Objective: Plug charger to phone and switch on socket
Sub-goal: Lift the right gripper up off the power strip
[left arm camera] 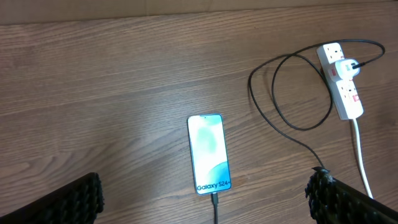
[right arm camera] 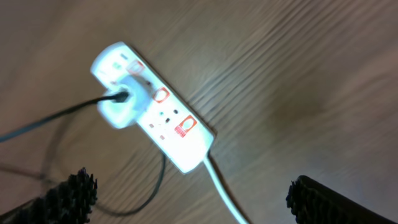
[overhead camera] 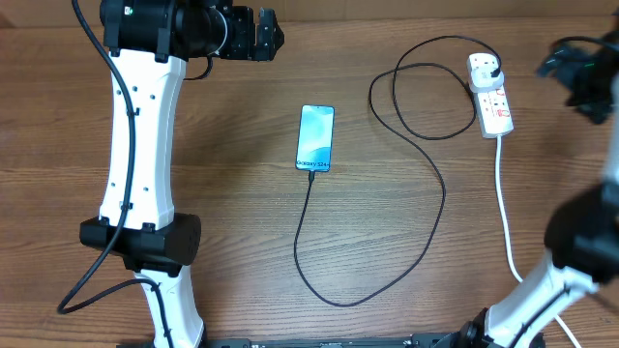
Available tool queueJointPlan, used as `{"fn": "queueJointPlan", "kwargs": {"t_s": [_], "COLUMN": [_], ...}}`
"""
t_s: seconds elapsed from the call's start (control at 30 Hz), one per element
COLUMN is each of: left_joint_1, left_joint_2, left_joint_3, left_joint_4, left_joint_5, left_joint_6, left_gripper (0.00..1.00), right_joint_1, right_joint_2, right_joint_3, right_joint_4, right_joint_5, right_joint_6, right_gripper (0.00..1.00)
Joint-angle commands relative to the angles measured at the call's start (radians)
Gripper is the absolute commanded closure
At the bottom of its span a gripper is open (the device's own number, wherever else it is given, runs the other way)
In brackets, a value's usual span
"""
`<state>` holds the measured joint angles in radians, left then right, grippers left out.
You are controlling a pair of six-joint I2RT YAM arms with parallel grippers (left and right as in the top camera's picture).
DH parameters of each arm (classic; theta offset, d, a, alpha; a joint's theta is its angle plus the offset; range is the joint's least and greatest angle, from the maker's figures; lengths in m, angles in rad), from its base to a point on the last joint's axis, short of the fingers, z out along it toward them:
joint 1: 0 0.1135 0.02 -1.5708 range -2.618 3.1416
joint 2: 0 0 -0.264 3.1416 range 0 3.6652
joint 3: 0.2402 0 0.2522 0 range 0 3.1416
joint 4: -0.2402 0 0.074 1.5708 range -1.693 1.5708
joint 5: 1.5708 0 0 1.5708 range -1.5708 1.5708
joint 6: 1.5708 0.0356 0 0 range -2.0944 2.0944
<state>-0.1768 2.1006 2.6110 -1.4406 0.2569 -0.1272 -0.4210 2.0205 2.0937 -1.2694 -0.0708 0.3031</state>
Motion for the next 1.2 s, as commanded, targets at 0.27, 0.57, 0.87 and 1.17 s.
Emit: {"fn": "queueJointPlan", "kwargs": {"t_s": [0.27, 0.57, 0.87, 1.17], "left_joint_1": [-0.002, -0.002, -0.002, -0.002], "left_joint_2": [0.007, 0.007, 0.007, 0.007], "left_joint_3": [0.004, 0.004, 0.004, 0.004], "left_joint_4": [0.004, 0.004, 0.004, 0.004], "left_joint_5": [-0.003, -0.003, -0.003, -0.003], "left_joint_6": [-0.004, -0.004, -0.003, -0.004], "left_gripper": [0.00, 0.00, 0.00, 0.00], "right_joint_1": [0.048, 0.132, 0.283, 0.330], "right_joint_2": [-0.467, -0.669, -0.809, -0.819], "right_joint_3": [0.039, 0.003, -0.261, -0.460], "right_joint_4": [-0.295, -0.425, -0.425, -0.425], "right_joint_5": [-0.014, -0.127, -0.258, -0.325], "right_joint_6": [0.039, 0.139, 0.139, 0.139], "right_gripper": [0.00, 0.00, 0.00, 0.00]}}
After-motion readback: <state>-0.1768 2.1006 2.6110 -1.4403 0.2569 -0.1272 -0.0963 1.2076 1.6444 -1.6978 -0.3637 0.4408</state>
